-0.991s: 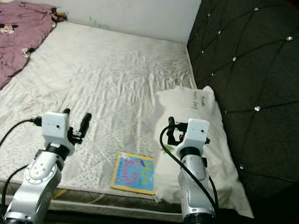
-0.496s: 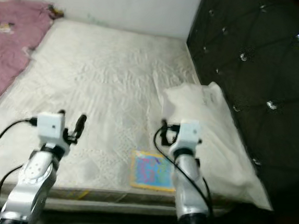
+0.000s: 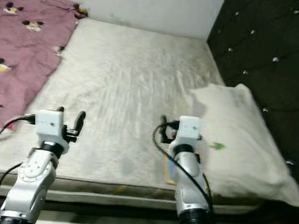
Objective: Clean up the room
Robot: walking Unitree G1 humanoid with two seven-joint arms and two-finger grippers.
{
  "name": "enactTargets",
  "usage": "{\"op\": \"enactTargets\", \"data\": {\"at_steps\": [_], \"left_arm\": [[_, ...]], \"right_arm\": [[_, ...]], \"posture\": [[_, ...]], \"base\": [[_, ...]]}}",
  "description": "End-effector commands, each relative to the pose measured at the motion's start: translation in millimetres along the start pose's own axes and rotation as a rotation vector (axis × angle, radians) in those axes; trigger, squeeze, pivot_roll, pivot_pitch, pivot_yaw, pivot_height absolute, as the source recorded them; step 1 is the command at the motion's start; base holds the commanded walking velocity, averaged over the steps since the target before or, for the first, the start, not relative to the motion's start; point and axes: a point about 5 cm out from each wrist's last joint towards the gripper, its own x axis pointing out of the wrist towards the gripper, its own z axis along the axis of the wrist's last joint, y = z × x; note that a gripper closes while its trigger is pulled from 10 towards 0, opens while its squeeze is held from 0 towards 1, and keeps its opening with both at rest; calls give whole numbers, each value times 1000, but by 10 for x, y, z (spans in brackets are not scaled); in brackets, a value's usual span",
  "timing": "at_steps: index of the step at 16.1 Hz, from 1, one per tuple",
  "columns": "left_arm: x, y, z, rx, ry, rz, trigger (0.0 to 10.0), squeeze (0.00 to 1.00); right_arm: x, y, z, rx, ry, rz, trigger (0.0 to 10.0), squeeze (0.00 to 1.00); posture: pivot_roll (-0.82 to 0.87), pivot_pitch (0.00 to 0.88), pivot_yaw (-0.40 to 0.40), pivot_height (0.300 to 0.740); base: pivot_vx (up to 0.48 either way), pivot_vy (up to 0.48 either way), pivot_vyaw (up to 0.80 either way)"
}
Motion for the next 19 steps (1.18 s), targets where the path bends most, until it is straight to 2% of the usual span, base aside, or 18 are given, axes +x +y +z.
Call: {"op": "enactTargets", "data": {"at_steps": [1,19], "left_arm": [[10,-102,-7,-23,7,-27,10000,0],[31,-114,-3,-32,16,-32,10000,0]], "right_arm": [[-23,-150,-30,-17,14,-40,10000,0],[-5,-105,-22,-26,17,-15,10000,0]], "posture": [[-4,86,-76,740],[-14,105,-80,740]], "base": [[0,480,0],[0,480,0]]}}
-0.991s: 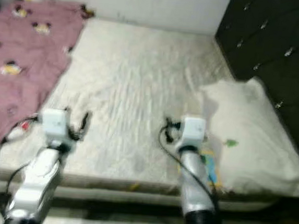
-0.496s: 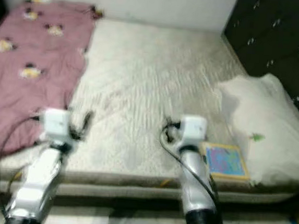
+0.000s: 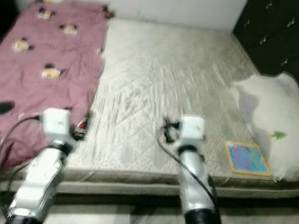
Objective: Clean up the room
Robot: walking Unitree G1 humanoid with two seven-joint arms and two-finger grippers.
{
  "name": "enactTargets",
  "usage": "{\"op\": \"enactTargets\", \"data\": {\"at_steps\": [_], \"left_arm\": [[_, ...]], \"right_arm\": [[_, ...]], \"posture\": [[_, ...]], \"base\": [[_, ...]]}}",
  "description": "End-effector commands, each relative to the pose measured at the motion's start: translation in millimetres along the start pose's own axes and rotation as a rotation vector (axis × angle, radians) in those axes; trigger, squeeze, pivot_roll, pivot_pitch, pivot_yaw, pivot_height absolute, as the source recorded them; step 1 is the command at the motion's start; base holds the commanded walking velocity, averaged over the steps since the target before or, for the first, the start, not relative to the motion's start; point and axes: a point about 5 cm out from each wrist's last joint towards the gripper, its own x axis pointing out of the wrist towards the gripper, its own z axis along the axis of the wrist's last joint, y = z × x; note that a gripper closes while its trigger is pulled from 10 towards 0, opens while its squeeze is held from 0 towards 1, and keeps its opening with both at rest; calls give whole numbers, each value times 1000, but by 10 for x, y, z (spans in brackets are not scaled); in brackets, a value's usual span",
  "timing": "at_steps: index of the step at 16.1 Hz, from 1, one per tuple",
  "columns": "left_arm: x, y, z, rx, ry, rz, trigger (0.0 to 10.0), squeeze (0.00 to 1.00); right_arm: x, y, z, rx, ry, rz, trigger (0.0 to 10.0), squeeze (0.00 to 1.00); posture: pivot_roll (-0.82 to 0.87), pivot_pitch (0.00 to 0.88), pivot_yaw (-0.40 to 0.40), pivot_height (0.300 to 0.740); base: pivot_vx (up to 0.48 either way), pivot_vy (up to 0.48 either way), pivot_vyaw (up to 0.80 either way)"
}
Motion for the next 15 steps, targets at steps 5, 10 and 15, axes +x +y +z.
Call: {"op": "enactTargets", "data": {"at_steps": [5,10,15], "left_arm": [[-5,66,6,10,7,16,10000,0],[-24,17,52,-21,-29,-38,10000,0],[-43,-18,64,-37,-40,-78,10000,0]], "right_arm": [[11,39,43,0,-13,8,10000,0],[11,46,32,4,-9,16,10000,0],[9,49,29,0,-8,20,10000,0]], "posture": [[-12,105,-80,740],[-11,103,-79,740],[-9,101,-81,740]], "base": [[0,480,0],[0,95,0],[262,0,0]]}}
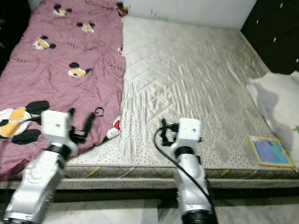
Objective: Clean up the room
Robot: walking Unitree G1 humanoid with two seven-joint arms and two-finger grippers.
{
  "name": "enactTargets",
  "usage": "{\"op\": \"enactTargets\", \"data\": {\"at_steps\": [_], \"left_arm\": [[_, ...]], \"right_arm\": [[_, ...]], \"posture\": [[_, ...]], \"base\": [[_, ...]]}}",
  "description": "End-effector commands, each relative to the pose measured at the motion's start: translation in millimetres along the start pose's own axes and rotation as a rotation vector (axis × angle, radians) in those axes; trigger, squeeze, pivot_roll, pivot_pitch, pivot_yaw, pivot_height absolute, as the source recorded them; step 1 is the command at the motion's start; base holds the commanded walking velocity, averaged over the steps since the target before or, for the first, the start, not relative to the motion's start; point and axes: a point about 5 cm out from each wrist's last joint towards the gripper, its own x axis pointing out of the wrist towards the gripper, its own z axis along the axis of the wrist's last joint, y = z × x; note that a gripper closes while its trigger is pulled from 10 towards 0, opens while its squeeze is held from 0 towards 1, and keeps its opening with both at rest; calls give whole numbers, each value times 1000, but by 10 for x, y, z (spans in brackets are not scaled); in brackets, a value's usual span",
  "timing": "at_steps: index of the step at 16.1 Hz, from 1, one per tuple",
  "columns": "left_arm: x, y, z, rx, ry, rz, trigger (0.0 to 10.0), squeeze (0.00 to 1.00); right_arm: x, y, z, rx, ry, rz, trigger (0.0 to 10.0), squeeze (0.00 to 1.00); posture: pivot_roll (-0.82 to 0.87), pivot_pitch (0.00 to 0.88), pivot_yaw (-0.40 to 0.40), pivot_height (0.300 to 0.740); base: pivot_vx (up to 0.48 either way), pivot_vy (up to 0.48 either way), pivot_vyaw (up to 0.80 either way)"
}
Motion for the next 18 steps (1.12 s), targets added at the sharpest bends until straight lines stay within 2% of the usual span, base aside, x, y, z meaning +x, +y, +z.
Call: {"op": "enactTargets", "data": {"at_steps": [1,10,15,18], "left_arm": [[-5,17,41,6,-17,-7,10000,0],[-11,29,22,4,-3,-2,10000,0],[-6,57,18,7,3,31,10000,0],[3,53,18,0,7,19,10000,0]], "right_arm": [[10,7,29,2,-8,4,10000,0],[11,14,26,3,-6,4,10000,0],[16,15,29,5,-6,4,10000,0],[21,21,31,6,-6,4,10000,0]], "posture": [[-8,100,-82,740],[-8,102,-80,740],[-6,108,-81,740],[-8,110,-80,740]], "base": [[382,0,0],[378,0,0],[0,0,0],[0,464,0]]}}
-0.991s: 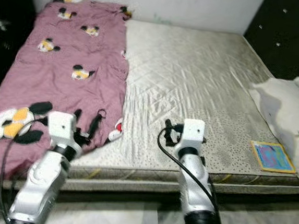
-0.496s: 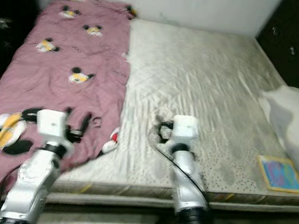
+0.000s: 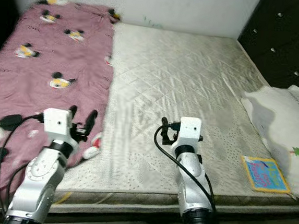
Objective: Clean up the room
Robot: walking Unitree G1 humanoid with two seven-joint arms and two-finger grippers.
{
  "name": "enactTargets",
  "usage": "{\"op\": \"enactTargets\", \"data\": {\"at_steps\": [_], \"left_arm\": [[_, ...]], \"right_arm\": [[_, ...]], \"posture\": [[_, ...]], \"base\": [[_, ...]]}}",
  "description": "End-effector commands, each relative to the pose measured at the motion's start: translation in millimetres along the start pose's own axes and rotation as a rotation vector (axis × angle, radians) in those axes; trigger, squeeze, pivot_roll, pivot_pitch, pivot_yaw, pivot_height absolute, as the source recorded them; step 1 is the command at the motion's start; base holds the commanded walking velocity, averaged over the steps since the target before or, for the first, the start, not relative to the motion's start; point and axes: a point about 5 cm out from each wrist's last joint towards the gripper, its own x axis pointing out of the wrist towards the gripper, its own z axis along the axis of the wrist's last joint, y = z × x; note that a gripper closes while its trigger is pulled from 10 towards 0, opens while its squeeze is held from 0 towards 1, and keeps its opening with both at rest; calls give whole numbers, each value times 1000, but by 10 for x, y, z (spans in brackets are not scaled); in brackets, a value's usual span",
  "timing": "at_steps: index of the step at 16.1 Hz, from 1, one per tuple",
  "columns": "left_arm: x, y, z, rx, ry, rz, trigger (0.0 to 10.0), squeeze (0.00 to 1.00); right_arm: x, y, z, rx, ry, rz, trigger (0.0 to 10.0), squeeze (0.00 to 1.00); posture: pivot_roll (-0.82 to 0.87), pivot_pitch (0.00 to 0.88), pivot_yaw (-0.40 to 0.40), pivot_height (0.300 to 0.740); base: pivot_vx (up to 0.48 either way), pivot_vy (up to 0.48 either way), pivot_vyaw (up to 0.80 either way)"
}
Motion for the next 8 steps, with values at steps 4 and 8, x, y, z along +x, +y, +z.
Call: {"op": "enactTargets", "data": {"at_steps": [4,8], "left_arm": [[-6,39,-19,8,18,11,10000,0],[5,37,-20,5,22,15,10000,0]], "right_arm": [[15,9,24,3,-6,1,10000,0],[24,5,31,1,-5,3,10000,0]], "posture": [[-10,113,-78,740],[-11,118,-80,740]], "base": [[0,480,0],[0,480,0]]}}
